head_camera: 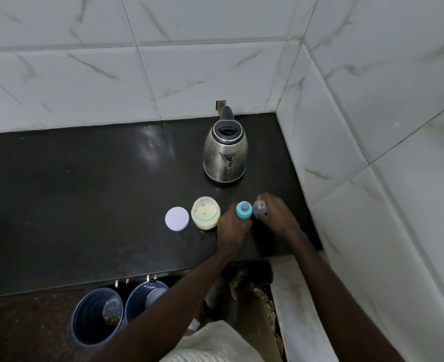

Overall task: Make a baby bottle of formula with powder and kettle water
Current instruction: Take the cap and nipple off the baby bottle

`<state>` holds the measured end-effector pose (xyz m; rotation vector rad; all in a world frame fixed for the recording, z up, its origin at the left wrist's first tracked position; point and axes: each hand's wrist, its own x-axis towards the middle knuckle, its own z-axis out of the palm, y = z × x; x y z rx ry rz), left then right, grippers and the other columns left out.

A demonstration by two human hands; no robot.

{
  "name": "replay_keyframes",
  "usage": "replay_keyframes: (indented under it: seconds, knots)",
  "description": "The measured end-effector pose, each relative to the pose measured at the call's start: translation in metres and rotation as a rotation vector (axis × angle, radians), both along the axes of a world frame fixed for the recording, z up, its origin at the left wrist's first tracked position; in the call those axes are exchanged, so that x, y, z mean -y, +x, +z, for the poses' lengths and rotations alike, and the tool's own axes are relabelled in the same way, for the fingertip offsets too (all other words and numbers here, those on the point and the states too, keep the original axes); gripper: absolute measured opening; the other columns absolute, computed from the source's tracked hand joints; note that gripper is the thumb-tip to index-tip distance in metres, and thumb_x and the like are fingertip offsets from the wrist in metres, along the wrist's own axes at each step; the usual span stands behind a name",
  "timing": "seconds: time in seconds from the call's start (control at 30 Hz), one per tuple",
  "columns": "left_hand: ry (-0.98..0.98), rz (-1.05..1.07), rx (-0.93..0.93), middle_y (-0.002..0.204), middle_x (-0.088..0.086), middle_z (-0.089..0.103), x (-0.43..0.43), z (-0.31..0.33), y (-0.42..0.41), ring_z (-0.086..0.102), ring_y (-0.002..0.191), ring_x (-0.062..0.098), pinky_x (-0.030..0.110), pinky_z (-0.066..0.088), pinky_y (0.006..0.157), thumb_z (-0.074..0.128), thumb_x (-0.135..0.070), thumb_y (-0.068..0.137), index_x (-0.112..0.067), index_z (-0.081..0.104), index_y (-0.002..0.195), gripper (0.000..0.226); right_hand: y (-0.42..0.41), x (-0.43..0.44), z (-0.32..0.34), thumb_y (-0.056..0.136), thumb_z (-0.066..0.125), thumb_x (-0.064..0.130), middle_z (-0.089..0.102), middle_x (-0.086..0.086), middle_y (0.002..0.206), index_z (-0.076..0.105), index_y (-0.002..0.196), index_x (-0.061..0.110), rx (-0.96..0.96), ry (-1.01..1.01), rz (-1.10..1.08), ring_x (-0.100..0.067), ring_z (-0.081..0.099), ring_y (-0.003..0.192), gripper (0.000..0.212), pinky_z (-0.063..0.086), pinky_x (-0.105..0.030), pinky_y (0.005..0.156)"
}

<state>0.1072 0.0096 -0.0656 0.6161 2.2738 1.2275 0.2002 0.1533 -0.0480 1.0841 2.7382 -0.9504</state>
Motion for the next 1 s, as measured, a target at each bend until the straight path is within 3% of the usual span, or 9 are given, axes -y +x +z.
replay_keyframes:
  seconds: [0.13, 0.2, 0.37, 0.5, 0.63, 0.7, 0.83, 0.93, 1.0]
  knots:
    - [0.049, -0.005, 0.017, 0.094, -0.015, 0.069, 0.002, 0.005, -0.001, 0.063, 0.085, -0.002, 0.019, 0.049, 0.074, 0.080, -0.040, 0.078, -0.029, 0.064, 0.110, 0.038, 0.003, 0.008, -0.036, 0.084, 0.052, 0.053, 0.068, -0.006, 0.116, 0.061, 0.117, 0.020, 0.028, -0.029, -0.027, -0.032, 0.063, 0.106, 0.048, 0.053, -0.042, 0.087]
    - [0.048, -0.009, 0.014, 0.093, -0.017, 0.067, 0.002, 0.006, -0.001, 0.062, 0.084, -0.003, 0.017, 0.047, 0.074, 0.080, -0.041, 0.077, -0.030, 0.063, 0.110, 0.038, 0.007, 0.013, -0.036, 0.087, 0.052, 0.054, 0.065, -0.006, 0.124, 0.060, 0.125, 0.019, 0.020, -0.037, -0.039, -0.030, 0.060, 0.114, 0.052, 0.051, -0.042, 0.093]
    - [0.001, -0.015, 0.022, 0.097, -0.019, 0.066, 0.001, 0.008, -0.001, 0.066, 0.093, 0.006, 0.021, 0.047, 0.079, 0.068, -0.061, 0.069, -0.033, 0.061, 0.112, 0.051, 0.010, 0.028, -0.007, 0.091, 0.066, 0.030, 0.044, -0.005, 0.155, 0.041, 0.153, 0.020, -0.007, -0.039, -0.171, -0.027, 0.048, 0.139, 0.068, 0.046, -0.045, 0.109]
    - [-0.024, 0.002, -0.006, 0.101, -0.008, 0.072, 0.000, 0.002, 0.001, 0.070, 0.093, 0.014, 0.032, 0.054, 0.080, 0.063, -0.063, 0.076, -0.030, 0.061, 0.111, 0.048, 0.001, 0.055, 0.022, 0.094, 0.059, 0.045, 0.054, 0.001, 0.139, 0.048, 0.143, 0.025, -0.198, 0.060, -0.316, -0.022, 0.062, 0.119, 0.054, 0.054, -0.042, 0.093]
    - [-0.105, 0.006, -0.130, 0.099, 0.001, 0.073, -0.004, -0.003, 0.002, 0.070, 0.093, 0.022, 0.032, 0.048, 0.079, 0.063, -0.035, 0.096, -0.019, 0.065, 0.109, 0.020, -0.025, 0.085, 0.034, 0.095, 0.053, 0.066, 0.065, -0.002, 0.116, 0.055, 0.121, 0.022, -0.051, 0.268, -0.259, -0.025, 0.067, 0.105, 0.051, 0.052, -0.037, 0.079]
    - [-0.094, 0.034, -0.100, 0.099, 0.005, 0.074, -0.005, -0.003, 0.003, 0.070, 0.093, 0.023, 0.034, 0.050, 0.080, 0.065, -0.031, 0.096, -0.015, 0.069, 0.109, 0.021, -0.038, 0.088, 0.035, 0.097, 0.049, 0.066, 0.069, -0.005, 0.111, 0.053, 0.124, 0.019, 0.061, 0.296, -0.277, -0.028, 0.069, 0.101, 0.055, 0.051, -0.038, 0.076]
    - [0.014, 0.116, 0.017, 0.093, 0.005, 0.074, -0.004, -0.001, 0.008, 0.071, 0.089, 0.023, 0.039, 0.056, 0.078, 0.052, -0.049, 0.089, -0.013, 0.071, 0.104, 0.043, -0.052, 0.086, 0.030, 0.101, 0.050, 0.059, 0.073, -0.011, 0.098, 0.052, 0.129, 0.012, 0.152, 0.364, -0.267, -0.034, 0.073, 0.092, 0.055, 0.051, -0.038, 0.069]
    - [-0.100, 0.108, -0.069, 0.087, 0.004, 0.073, -0.009, -0.008, 0.007, 0.070, 0.082, 0.022, 0.032, 0.048, 0.069, 0.063, -0.028, 0.095, -0.014, 0.068, 0.096, 0.015, -0.050, 0.078, 0.024, 0.103, 0.046, 0.057, 0.073, -0.011, 0.095, 0.052, 0.125, 0.015, 0.188, 0.442, -0.121, -0.035, 0.073, 0.087, 0.048, 0.051, -0.038, 0.066]
    - [-0.152, 0.088, -0.112, 0.088, 0.008, 0.073, -0.014, -0.009, 0.005, 0.070, 0.083, 0.027, 0.034, 0.045, 0.070, 0.063, -0.021, 0.096, -0.011, 0.068, 0.094, 0.012, -0.047, 0.069, 0.022, 0.103, 0.044, 0.058, 0.073, -0.011, 0.097, 0.052, 0.128, 0.017, 0.204, 0.469, -0.036, -0.036, 0.073, 0.088, 0.049, 0.050, -0.038, 0.068]
